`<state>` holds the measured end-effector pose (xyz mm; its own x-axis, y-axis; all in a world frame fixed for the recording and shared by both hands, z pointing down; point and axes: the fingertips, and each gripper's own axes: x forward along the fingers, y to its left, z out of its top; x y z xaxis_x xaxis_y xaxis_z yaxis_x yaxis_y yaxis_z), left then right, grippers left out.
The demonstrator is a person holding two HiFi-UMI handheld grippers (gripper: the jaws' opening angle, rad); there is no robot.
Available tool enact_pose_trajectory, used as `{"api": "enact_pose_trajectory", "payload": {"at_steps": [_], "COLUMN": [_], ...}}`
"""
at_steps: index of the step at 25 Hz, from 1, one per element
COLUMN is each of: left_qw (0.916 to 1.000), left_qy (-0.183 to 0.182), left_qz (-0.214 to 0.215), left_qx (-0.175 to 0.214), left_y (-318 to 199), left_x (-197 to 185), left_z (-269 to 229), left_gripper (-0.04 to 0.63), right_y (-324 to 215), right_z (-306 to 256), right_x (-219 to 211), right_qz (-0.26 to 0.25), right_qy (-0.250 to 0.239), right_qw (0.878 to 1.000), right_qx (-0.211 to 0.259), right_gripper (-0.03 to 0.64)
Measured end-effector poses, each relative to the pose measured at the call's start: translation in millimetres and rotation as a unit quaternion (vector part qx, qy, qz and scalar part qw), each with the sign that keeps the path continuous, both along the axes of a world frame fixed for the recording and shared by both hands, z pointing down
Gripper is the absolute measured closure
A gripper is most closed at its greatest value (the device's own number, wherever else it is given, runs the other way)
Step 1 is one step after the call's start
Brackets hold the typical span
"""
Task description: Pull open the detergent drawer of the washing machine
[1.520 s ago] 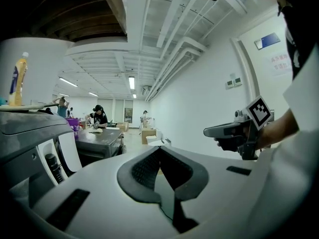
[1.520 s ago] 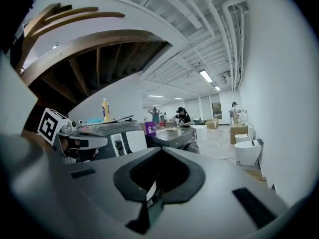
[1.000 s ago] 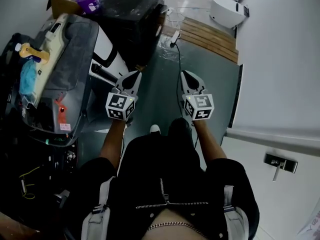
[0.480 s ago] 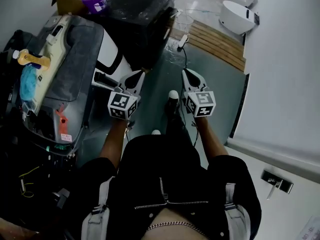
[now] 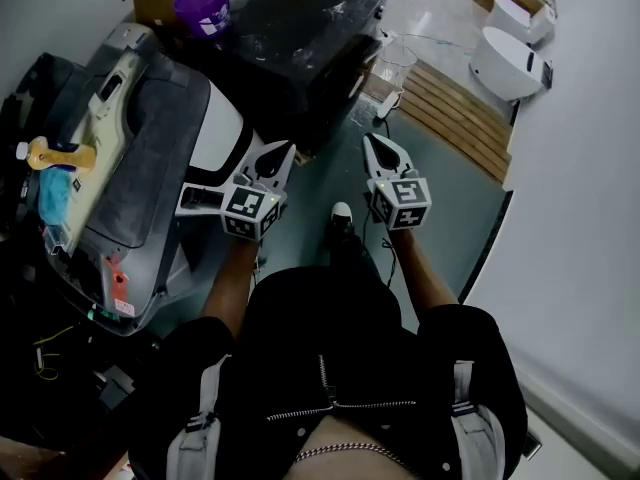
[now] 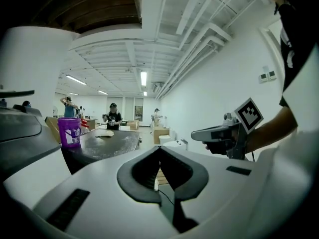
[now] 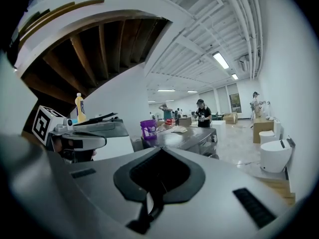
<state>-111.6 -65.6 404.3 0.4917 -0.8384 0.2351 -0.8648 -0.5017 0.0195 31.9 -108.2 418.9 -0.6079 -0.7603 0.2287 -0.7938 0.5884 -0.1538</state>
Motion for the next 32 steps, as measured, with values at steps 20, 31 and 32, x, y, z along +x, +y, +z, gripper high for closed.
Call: {"api": "enact_pose_trajectory", "payload": {"at_steps": [20,31,32], "left_qw": [0.9971,0.9935,0.9931], "left_qy": [0.011,0.024,0.026], "left_qz": [-0.055,-0.075,-0.078], "left_qx": [-0.051,-0.082,-0.083], "left_y": [-157,-182,-185], "left_x": [31,25,24], "left_z": [35,72,73], "left_gripper": [0.577,0.577,0.577], "right_y": [-175,-210,-214], "right_z": [57,124,130], "right_x": [-24,-32,-34], "right_qz": [-0.129,-0.133,-0.139], "right_qy": [-0.037,-0.142,-0.143], "right_qw": [0.987,0.961,0.958], "right_qx": [-0.086,-0.198,-0.205], "right_gripper": [0.620,0.594,0.588]}}
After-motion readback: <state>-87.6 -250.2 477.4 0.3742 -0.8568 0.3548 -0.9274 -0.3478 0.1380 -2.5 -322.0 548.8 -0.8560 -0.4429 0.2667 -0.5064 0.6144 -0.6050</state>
